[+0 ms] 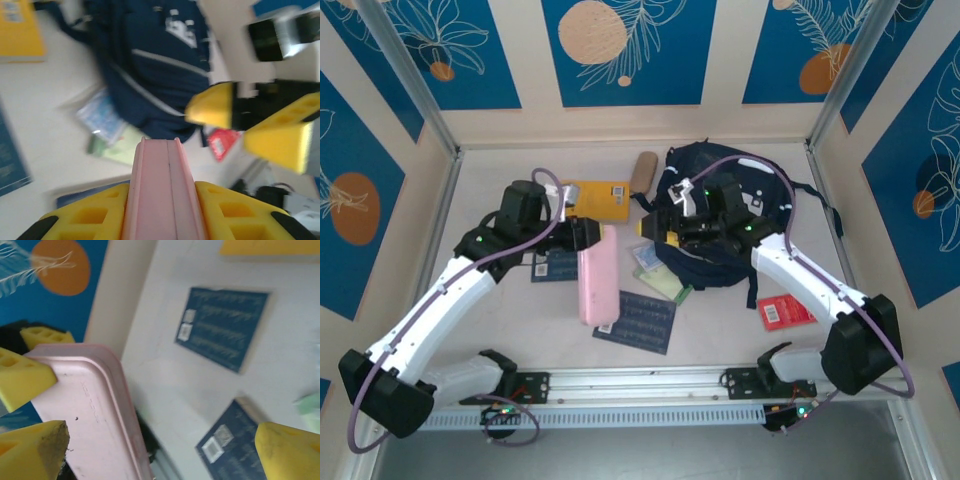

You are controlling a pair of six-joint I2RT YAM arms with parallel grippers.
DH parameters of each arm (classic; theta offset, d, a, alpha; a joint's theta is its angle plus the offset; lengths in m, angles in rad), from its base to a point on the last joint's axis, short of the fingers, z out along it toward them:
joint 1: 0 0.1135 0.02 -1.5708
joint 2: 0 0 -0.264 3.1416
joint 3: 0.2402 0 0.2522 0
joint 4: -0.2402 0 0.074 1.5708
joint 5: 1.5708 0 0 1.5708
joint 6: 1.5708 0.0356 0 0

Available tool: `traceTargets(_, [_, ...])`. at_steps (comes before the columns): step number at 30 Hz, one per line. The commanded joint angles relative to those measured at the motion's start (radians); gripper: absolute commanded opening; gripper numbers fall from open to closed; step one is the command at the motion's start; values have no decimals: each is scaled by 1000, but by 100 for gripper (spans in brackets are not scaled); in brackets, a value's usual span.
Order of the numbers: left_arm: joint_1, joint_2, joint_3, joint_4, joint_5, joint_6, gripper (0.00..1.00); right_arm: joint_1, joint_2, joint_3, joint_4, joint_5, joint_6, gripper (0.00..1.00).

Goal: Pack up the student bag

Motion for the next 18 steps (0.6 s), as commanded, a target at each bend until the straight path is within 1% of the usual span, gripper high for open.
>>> traceTargets(1, [6, -7, -30, 215, 213, -85, 19, 17, 9, -36, 162, -239, 51, 97])
traceTargets(3, [7, -20, -40, 265, 228, -118, 19, 29, 4, -58, 208, -278, 63, 96])
traceTargets(9, [9, -23, -69, 407, 283, -238, 19, 69, -12, -150, 475, -402, 165, 93])
traceTargets(12, [9, -17, -86, 466, 293, -286, 19, 106, -21, -167, 558, -430, 199, 87])
traceTargets(15, [9, -10, -108, 526, 304, -333, 20, 124, -42, -187, 631, -422, 240, 69])
traceTargets(17, [10, -1, -117, 554, 309, -352, 21, 123, -55, -202, 672, -406, 275, 52])
traceTargets(18, [9, 3, -119, 559, 309, -357, 23, 121, -58, -207, 687, -402, 292, 45])
